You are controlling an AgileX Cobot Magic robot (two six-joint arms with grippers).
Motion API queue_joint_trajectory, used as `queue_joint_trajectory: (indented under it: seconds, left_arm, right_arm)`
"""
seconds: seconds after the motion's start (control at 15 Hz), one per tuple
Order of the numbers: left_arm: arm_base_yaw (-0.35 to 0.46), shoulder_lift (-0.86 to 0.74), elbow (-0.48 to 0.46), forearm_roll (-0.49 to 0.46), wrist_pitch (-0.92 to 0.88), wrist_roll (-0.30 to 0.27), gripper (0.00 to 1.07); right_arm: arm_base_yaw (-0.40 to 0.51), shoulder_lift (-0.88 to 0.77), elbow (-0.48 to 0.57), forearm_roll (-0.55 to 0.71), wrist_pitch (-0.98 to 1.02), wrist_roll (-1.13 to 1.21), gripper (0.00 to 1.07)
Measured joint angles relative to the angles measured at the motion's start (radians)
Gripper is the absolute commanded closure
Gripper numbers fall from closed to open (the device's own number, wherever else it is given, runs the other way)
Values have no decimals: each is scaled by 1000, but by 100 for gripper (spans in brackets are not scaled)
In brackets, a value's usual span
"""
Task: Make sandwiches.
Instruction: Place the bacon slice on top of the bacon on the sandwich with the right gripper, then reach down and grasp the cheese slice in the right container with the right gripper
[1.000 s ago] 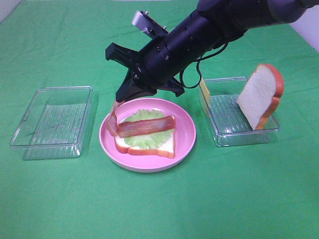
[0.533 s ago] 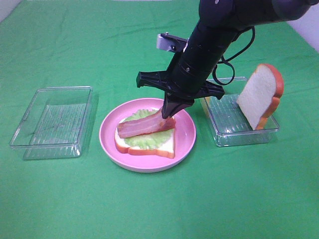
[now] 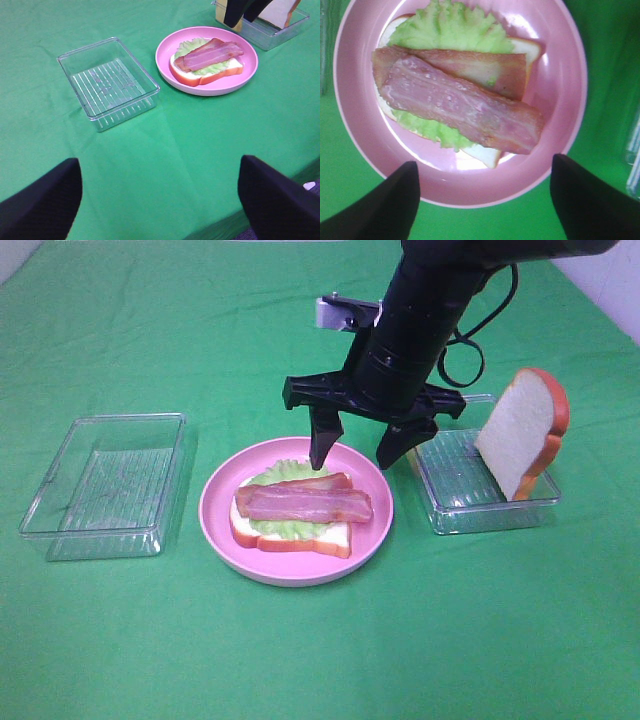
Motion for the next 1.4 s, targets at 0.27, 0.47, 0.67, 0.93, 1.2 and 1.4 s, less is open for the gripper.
queue_joint_trajectory:
  seconds: [0.27, 0.47, 0.67, 0.93, 1.2, 1.4]
  left_arm:
    - [0, 0, 0, 0, 0, 0, 26]
    - [0, 0, 0, 0, 0, 0, 26]
    - [0, 0, 0, 0, 0, 0, 26]
    - [0, 0, 0, 0, 0, 0, 26]
    - [0, 0, 0, 0, 0, 0, 26]
    - [0, 0, 0, 0, 0, 0, 26]
  right_arm:
    - [-1, 0, -88, -138, 84, 4, 38]
    - [-37, 0, -136, -164, 97, 25, 38]
    - [-139, 19, -164, -150, 64, -5, 39]
    - [-185, 115, -213, -150, -13, -60, 43]
    - [-186, 165, -225, -164, -41, -61, 45]
    - [-186, 205, -227, -173, -56, -62, 53]
